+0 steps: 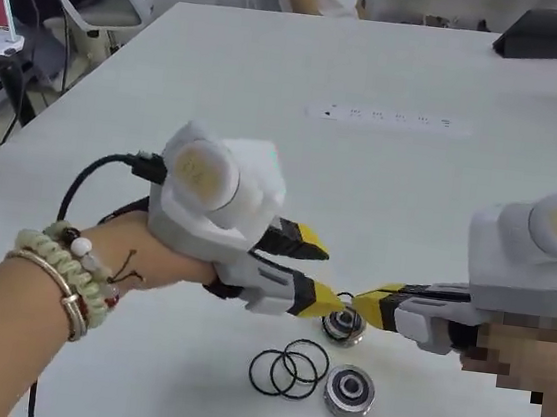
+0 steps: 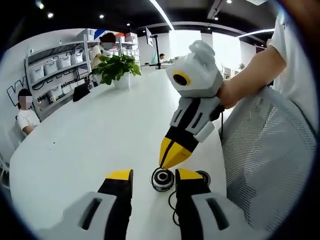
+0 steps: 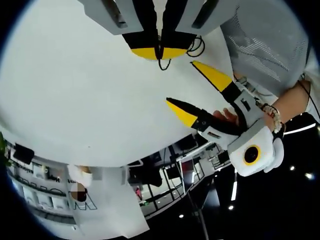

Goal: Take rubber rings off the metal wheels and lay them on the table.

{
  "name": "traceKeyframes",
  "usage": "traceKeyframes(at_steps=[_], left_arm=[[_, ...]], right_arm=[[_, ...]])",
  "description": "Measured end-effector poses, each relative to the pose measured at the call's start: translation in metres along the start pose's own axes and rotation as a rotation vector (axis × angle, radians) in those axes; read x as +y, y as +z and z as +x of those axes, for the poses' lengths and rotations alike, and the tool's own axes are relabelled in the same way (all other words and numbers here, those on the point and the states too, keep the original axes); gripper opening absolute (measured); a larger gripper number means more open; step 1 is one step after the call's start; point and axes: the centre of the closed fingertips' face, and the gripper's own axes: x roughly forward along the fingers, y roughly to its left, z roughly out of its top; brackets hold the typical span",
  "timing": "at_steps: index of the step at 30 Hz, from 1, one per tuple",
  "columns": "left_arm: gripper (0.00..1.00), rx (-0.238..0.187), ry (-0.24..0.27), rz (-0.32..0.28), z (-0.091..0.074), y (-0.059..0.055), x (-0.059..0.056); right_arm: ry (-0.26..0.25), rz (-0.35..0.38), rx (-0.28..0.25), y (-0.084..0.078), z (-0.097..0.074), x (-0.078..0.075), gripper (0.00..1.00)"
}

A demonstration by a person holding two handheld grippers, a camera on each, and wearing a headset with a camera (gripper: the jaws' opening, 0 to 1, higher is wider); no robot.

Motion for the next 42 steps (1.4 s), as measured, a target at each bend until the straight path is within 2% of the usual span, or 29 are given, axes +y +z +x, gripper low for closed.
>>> traceKeyframes(at_steps=[3, 7, 12, 16, 26, 30, 39, 42], left_arm=[[0.39, -0.017, -0.003, 0.003, -0.012, 0.008, -0.003], [0.44, -0.034, -0.001, 0.018, -0.031, 0.016, -0.007], [0.52, -0.052, 0.016, 0.024, -0.053, 0.018, -0.010], [0.56, -0.061, 0.051, 0.020, -0.073, 0.016, -0.009], [0.69, -0.071, 0.121, -0.005, -0.113, 0.002, -0.016], [0.75, -0.086, 0.155, -0.046, -0.123, -0.005, -0.019], [0.83, -0.083, 0.210, -0.153, -0.137, -0.033, -0.025], [0.85, -0.063, 0.212, -0.183, -0.137, -0.045, -0.028]], right_arm=[[0.007, 0.000, -0.012, 0.003, 0.000, 0.002, 0.00], [0.018, 0.005, -0.017, 0.004, 0.000, 0.004, 0.00], [0.045, 0.013, -0.028, 0.007, 0.001, 0.011, 0.00], [0.066, 0.010, -0.030, 0.009, 0.002, 0.019, 0.00], [0.122, 0.013, -0.034, 0.011, 0.004, 0.035, 0.00], [0.151, 0.012, -0.022, 0.009, 0.006, 0.043, 0.00], [0.206, -0.006, 0.018, -0.001, 0.013, 0.061, 0.00], [0.221, -0.012, 0.034, -0.005, 0.014, 0.066, 0.00]])
